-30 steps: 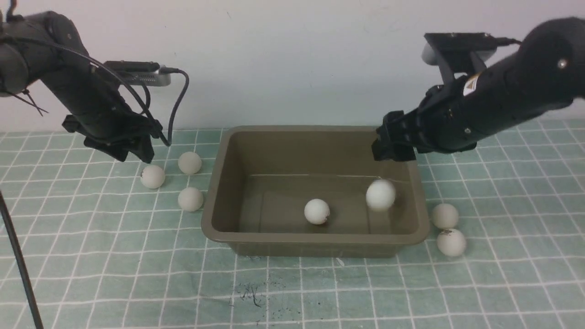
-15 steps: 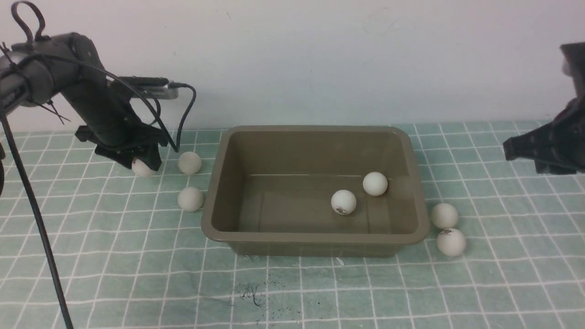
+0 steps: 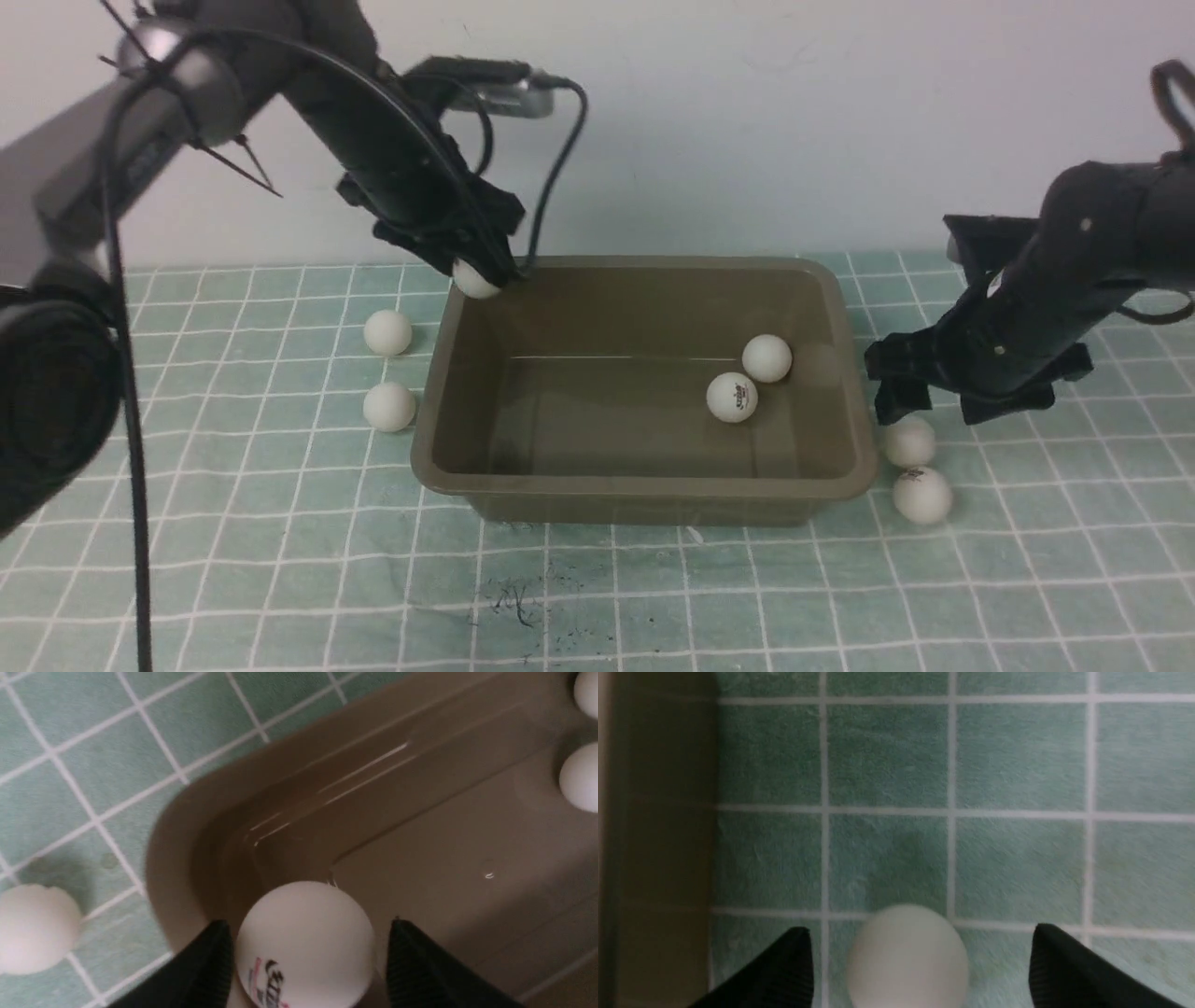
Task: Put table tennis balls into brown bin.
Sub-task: 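Drop the ball into the bin, then reach for and grasp a ping pong ball on the table, then release the ping pong ball into the bin and lift the gripper away, then reach for and grasp a ping pong ball on the table beside the basket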
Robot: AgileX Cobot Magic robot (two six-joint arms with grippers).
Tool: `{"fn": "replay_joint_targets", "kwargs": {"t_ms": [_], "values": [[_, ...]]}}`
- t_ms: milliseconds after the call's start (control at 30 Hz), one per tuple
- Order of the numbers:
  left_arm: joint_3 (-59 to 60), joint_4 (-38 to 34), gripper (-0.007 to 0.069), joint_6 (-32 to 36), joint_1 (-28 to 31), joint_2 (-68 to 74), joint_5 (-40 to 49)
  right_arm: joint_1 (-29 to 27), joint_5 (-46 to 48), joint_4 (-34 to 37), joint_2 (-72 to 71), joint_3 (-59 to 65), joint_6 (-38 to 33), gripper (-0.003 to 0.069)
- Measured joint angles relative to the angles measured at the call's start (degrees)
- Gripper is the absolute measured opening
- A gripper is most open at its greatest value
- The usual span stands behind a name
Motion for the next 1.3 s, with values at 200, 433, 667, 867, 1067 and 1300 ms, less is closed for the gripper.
{"fn": "replay_joint_targets", "kwargs": {"t_ms": [200, 433, 667, 867, 1067, 1300], "values": [[-0.3, 4.1, 0.0549, -5.2, -3.3, 1.1, 0.2, 0.0, 1.3, 3.4, 4.1, -2.9, -1.2, 0.0435], [-3.2, 10.4, 0.0063, -8.8, 3.2, -2.0, 0.2, -0.8, 6.4, 2.2, 4.2, -6.2, -0.9, 0.0342], [-3.5, 9.5, 0.0034, -7.4, 13.0, -0.2, 0.2, -0.1, 11.4, 3.6, -6.5, -11.2, -1.4, 0.0341], [-3.5, 4.7, 0.0317, -6.4, 12.1, 7.0, -2.3, 7.9, 10.1, 7.4, -6.3, -11.8, -7.5, 0.0341], [-3.5, 5.9, 0.0576, -6.6, 10.2, 11.1, -4.9, 10.2, 11.6, 6.4, -4.4, -11.8, -7.5, 0.0527], [-5.6, 7.6, 0.0336, -7.1, 10.2, 12.1, -3.5, 9.7, 22.0, -6.5, -7.9, -11.7, -7.2, 0.0653]]}}
